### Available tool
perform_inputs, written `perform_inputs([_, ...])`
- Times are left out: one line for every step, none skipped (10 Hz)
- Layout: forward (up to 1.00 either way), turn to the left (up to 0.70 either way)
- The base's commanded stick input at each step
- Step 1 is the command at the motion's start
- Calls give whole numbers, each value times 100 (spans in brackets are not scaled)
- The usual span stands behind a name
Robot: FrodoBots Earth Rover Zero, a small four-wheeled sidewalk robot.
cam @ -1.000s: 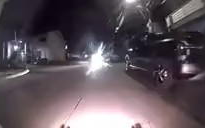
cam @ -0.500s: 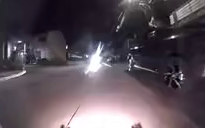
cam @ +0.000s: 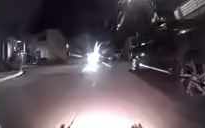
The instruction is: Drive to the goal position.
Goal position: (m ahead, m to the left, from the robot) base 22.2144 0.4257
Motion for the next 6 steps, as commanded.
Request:
perform_inputs([85,0])
perform_inputs([85,0])
perform_inputs([85,0])
perform_inputs([85,-6])
perform_inputs([85,-23])
perform_inputs([85,-34])
